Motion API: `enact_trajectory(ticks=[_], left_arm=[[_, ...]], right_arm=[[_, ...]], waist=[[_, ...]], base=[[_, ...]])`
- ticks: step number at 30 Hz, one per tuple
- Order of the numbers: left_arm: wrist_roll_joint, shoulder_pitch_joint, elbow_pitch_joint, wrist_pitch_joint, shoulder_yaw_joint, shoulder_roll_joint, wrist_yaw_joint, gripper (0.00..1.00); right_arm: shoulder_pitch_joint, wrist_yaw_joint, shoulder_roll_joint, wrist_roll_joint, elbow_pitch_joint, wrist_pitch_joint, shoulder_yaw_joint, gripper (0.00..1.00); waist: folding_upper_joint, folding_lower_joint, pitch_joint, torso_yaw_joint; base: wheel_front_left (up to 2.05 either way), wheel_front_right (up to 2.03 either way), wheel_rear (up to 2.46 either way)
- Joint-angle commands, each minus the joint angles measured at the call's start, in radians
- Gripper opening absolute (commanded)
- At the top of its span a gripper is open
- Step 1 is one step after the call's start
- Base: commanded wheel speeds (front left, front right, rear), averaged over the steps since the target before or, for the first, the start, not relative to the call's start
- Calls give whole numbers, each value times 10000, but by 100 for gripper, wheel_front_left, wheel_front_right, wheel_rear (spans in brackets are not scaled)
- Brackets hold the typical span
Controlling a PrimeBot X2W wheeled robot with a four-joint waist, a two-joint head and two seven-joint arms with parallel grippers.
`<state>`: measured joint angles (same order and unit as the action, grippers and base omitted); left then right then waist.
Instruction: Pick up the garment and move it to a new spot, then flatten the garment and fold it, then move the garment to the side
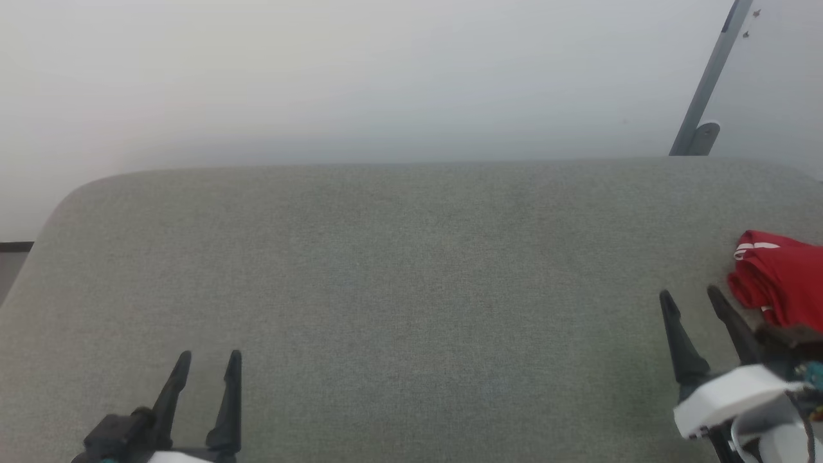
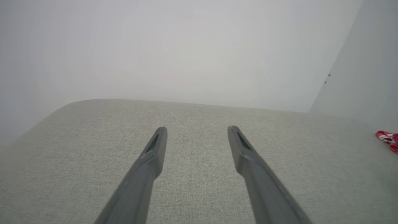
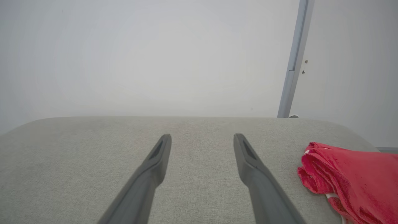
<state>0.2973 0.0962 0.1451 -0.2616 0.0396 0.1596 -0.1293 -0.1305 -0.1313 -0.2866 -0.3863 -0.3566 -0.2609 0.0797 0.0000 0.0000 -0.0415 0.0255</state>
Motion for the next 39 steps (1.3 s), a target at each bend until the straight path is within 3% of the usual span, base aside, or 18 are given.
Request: enact_trajectory(ticks=[1, 12, 29, 30, 34, 39], left_arm=[[-47, 268, -200, -43, 106, 34, -14, 100], [-110, 891, -855, -43, 292, -68, -14, 100], [98, 841, -796, -43, 294, -6, -15, 100], [76, 844, -795, 0, 281, -30, 0, 0], [166, 869, -479, 37, 236, -175, 2, 0], [1092, 662, -384, 293, 265, -234, 1, 0]], right_arm=[[300, 11, 66, 78, 225, -52, -135, 100], [1376, 11, 469, 311, 1378, 296, -1019, 100], [1755, 11, 763, 376, 2121, 732, -1241, 100], [1673, 0, 719, 384, 2080, 731, -1218, 0], [1780, 0, 841, 294, 1773, 777, -1165, 0], [1646, 0, 946, -584, 1713, 1007, -1243, 0]], waist=[[0, 0, -51, -21], [0, 0, -106, 17], [0, 0, -99, 39], [0, 0, -98, 39], [0, 0, -94, 38], [0, 0, -72, 26]], base=[[0, 0, 0], [0, 0, 0], [0, 0, 0], [0, 0, 0], [0, 0, 0], [0, 0, 0]])
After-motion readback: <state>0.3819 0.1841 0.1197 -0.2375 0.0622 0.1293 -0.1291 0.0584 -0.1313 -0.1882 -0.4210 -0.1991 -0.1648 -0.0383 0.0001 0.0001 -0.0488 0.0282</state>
